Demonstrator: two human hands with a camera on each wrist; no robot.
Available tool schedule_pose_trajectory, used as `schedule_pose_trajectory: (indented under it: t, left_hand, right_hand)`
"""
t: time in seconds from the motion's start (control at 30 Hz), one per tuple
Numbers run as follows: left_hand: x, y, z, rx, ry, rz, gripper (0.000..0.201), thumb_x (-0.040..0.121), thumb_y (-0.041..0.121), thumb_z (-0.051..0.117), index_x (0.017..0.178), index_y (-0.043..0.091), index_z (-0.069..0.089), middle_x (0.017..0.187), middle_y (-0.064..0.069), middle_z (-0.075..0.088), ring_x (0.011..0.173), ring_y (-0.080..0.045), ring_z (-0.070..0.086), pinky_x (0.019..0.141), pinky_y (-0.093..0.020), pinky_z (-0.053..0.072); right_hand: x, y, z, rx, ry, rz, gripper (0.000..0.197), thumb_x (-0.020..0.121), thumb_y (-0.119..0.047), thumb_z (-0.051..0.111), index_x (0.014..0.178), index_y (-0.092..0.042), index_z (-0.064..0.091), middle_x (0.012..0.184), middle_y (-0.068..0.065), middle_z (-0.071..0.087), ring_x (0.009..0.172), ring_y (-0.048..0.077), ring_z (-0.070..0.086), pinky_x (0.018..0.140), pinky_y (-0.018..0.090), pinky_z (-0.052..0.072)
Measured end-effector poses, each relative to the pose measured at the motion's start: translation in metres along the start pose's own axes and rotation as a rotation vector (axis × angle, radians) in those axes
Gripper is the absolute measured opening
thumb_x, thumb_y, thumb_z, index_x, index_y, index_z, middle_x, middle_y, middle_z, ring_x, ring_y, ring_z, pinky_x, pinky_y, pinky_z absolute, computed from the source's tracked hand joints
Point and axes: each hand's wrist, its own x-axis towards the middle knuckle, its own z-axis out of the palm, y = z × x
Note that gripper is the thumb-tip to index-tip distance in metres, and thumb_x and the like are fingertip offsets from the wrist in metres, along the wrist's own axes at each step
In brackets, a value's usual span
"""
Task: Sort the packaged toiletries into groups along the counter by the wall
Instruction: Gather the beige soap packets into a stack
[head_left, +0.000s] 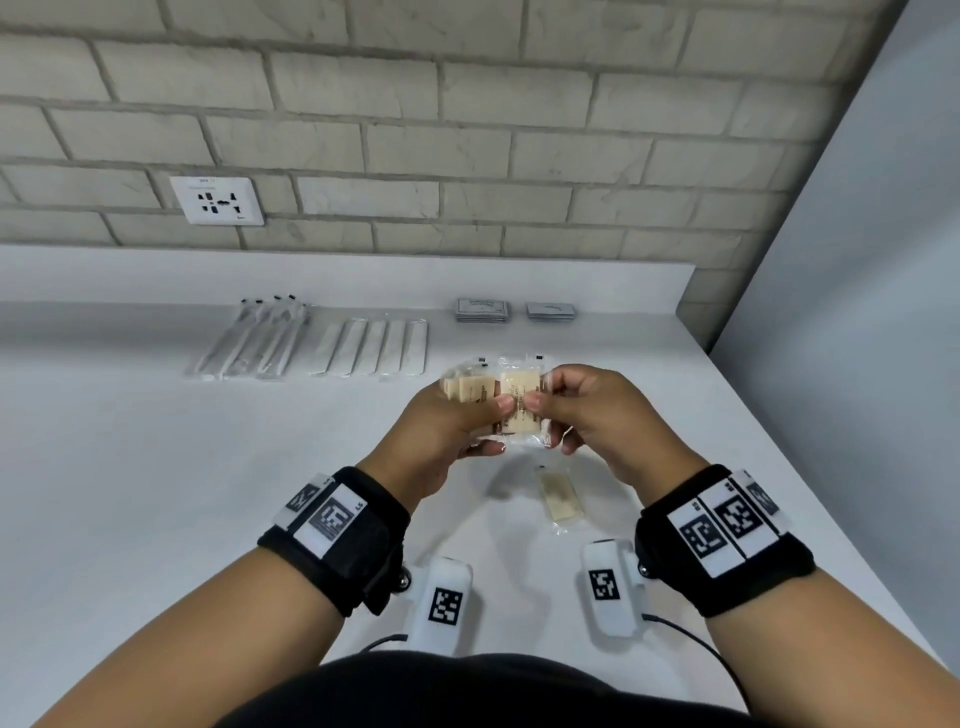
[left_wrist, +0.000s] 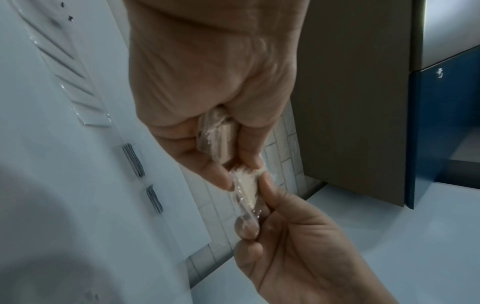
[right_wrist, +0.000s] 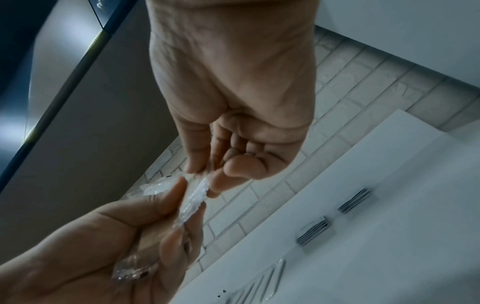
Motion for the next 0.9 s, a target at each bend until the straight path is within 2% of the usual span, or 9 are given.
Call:
schedule_pose_trajectory:
  t: [0.1,0.2,0.3,0.37,0.43,0.53,0.63,0.73,0.9]
  left_hand:
    - [-0.001,0.005,0.003,-0.013,0.030,0.021,0.025,0.087,0.013,0.067,0.111,0.008,0.063,0.097,-0.009,0.069,0.087,-0.020,0.067,0.063,-0.026,0.054]
    - [-0.001,0.009,0.001,-0.047,0.063,0.012,0.026,0.089,0.018,0.065,0.112,0.007,0.065,0.102,-0.008,0.071,0.089,-0.020,0.069,0.066,-0.026,0.055]
    - [-0.003,0.015,-0.004,-0.131,0.077,-0.036,0.028,0.092,0.026,0.060,0.114,0.010,0.067,0.105,-0.005,0.072,0.088,-0.021,0.071,0.066,-0.025,0.057]
    - [-0.004,0.020,-0.007,-0.180,0.077,-0.064,0.018,0.090,0.025,0.063,0.102,0.013,0.069,0.089,-0.001,0.073,0.079,-0.018,0.070,0.061,-0.023,0.056]
    - [-0.005,0.023,-0.009,-0.187,0.101,-0.045,0.009,0.086,0.016,0.068,0.094,0.015,0.068,0.076,0.002,0.070,0.068,-0.013,0.067,0.058,-0.023,0.055]
    - [-0.005,0.025,-0.011,-0.164,0.136,0.023,0.011,0.084,0.011,0.069,0.093,0.016,0.066,0.075,0.004,0.069,0.066,-0.011,0.067,0.063,-0.024,0.055]
    - [-0.007,0.024,-0.012,-0.164,0.161,0.077,0.008,0.085,0.011,0.069,0.087,0.018,0.066,0.076,0.004,0.070,0.071,-0.014,0.066,0.065,-0.025,0.053]
    - [-0.008,0.022,-0.012,-0.134,0.156,0.111,0.007,0.085,0.012,0.068,0.088,0.018,0.066,0.085,-0.001,0.069,0.079,-0.018,0.065,0.064,-0.024,0.052]
    - [-0.009,0.023,-0.019,0.030,0.081,0.093,0.014,0.084,0.010,0.070,0.096,0.016,0.067,0.086,-0.006,0.067,0.080,-0.021,0.065,0.064,-0.025,0.052]
  right_hand:
    - [0.001,-0.002,-0.005,-0.055,0.018,-0.022,0.014,0.085,-0.021,0.071,0.073,-0.015,0.067,0.058,-0.010,0.062,0.048,0.015,0.050,0.047,0.024,0.038]
    - [0.004,-0.007,-0.008,-0.027,0.052,-0.078,0.007,0.085,-0.015,0.070,0.080,-0.015,0.073,0.062,-0.008,0.065,0.049,0.015,0.056,0.050,0.026,0.043]
    - [0.007,-0.009,-0.004,-0.073,0.164,-0.297,0.026,0.083,-0.004,0.070,0.085,-0.029,0.074,0.090,-0.010,0.069,0.079,0.006,0.067,0.075,0.021,0.053]
    - [0.005,-0.010,0.003,-0.158,0.129,-0.397,0.036,0.082,0.002,0.068,0.092,-0.032,0.074,0.107,-0.015,0.066,0.097,-0.003,0.063,0.089,0.013,0.048]
    - [0.002,-0.008,0.009,-0.178,0.066,-0.436,0.042,0.085,0.008,0.062,0.096,-0.031,0.073,0.120,-0.017,0.062,0.109,-0.008,0.058,0.096,0.010,0.043]
    - [0.007,-0.007,0.014,-0.128,0.123,-0.475,0.045,0.090,0.009,0.054,0.100,-0.031,0.072,0.129,-0.014,0.059,0.120,0.002,0.056,0.102,0.018,0.043]
    - [0.012,-0.013,0.017,0.159,0.104,-0.314,0.035,0.091,0.003,0.057,0.106,-0.026,0.065,0.114,-0.001,0.065,0.094,0.016,0.069,0.080,0.031,0.056]
    - [0.013,-0.017,0.020,0.214,-0.012,-0.201,0.034,0.084,0.004,0.066,0.104,-0.023,0.062,0.080,0.004,0.062,0.070,0.017,0.062,0.058,0.028,0.055]
    - [0.021,-0.013,0.023,0.260,0.046,-0.204,0.035,0.084,0.009,0.064,0.099,-0.022,0.061,0.066,-0.005,0.057,0.060,0.009,0.059,0.051,0.024,0.052]
